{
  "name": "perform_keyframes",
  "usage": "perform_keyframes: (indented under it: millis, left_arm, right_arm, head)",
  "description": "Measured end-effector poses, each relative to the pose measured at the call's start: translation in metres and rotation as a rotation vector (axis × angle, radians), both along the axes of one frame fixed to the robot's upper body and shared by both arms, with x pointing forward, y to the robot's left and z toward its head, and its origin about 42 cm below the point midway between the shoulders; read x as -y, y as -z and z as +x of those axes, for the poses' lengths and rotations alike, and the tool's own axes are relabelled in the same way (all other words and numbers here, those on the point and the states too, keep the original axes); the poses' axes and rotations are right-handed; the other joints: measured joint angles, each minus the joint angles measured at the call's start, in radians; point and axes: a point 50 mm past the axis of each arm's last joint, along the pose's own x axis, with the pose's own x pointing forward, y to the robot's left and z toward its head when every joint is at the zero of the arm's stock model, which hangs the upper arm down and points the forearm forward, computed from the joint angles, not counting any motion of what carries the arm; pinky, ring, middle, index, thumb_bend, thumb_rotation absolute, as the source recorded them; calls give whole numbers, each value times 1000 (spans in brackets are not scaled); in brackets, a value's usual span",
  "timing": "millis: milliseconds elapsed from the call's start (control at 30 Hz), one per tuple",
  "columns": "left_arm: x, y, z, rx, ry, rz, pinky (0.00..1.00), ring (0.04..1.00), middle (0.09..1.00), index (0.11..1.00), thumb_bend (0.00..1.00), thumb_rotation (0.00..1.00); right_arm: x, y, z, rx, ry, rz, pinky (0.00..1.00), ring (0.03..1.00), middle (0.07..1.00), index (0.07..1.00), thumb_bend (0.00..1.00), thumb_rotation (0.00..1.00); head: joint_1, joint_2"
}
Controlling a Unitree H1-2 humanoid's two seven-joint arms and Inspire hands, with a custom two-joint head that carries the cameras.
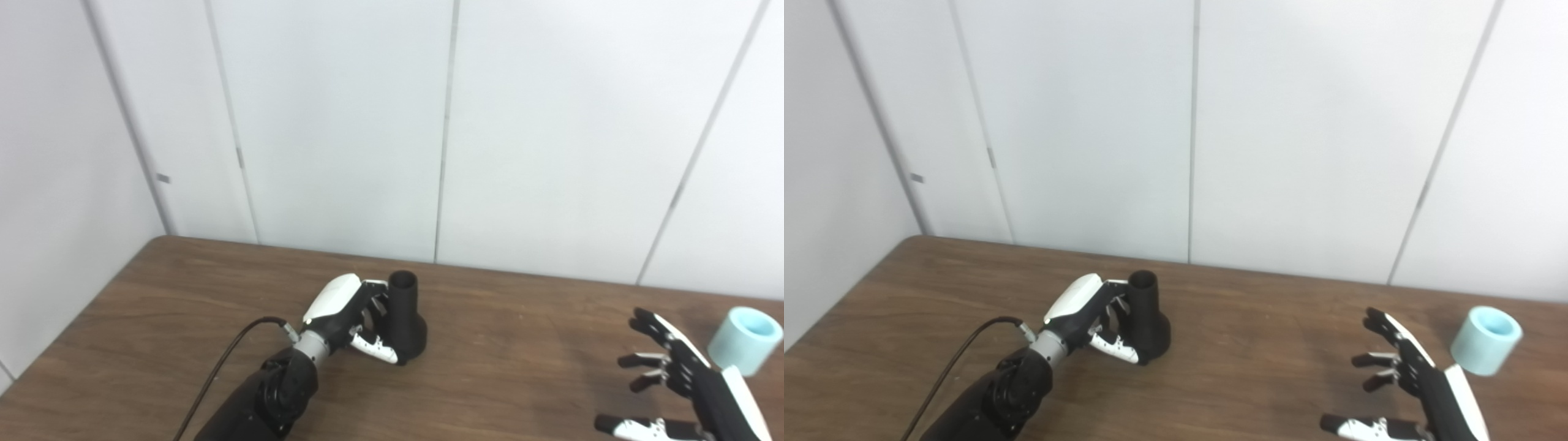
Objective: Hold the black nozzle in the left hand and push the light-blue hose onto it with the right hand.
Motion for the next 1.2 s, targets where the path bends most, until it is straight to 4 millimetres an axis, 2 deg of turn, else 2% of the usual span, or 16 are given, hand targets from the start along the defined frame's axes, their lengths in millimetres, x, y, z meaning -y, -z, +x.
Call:
perform_keyframes:
  millis: [167, 367, 567, 700, 833, 900, 1000, 1033, 1200]
  left_arm:
    - [35, 3, 4, 7, 149, 3, 444, 473, 486, 483, 526, 0]
    - [58, 4, 8, 9, 247, 17, 342, 430, 458, 495, 526, 0]
    - [73, 6, 9, 1, 271, 2, 431, 428, 475, 488, 527, 0]
    - [80, 5, 10, 1, 287, 5, 465, 464, 485, 482, 526, 0]
    - [85, 5, 10, 3, 302, 12, 470, 482, 490, 480, 526, 0]
    - [86, 5, 10, 4, 306, 15, 460, 485, 490, 479, 526, 0]
    - [86, 5, 11, 7, 314, 18, 448, 488, 490, 479, 526, 0]
    - [85, 6, 11, 9, 317, 19, 447, 490, 491, 479, 526, 0]
    - [82, 7, 12, 16, 327, 20, 482, 498, 488, 481, 526, 0]
  right_arm:
    - [-8, -2, -2, 12, 12, -6, 484, 657, 840, 882, 746, 19]
    - [-4, 4, 1, 12, 20, -13, 480, 644, 834, 881, 742, 20]
    - [-7, 5, 1, 10, 20, -29, 479, 642, 834, 880, 742, 31]
    - [-9, 3, 0, 16, 20, -39, 477, 642, 834, 878, 746, 40]
    - [-9, -10, -5, 52, 28, -42, 482, 645, 835, 878, 751, 52]
    - [-3, -16, -5, 67, 43, -49, 494, 653, 838, 880, 757, 72]
    - [21, -29, 0, 77, 82, -106, 508, 667, 828, 872, 780, 132]
    - [29, -36, 3, 87, 96, -135, 512, 671, 826, 870, 784, 142]
    - [65, -83, 22, 152, 152, -341, 507, 664, 809, 845, 798, 180]
  head:
    - [-46, 2]
    - [-80, 8]
    - [-126, 15]
    - [-152, 18]
    - [-228, 15]
    - [-256, 11]
    - [-307, 5]
    - [-307, 5]
    - [-400, -24]
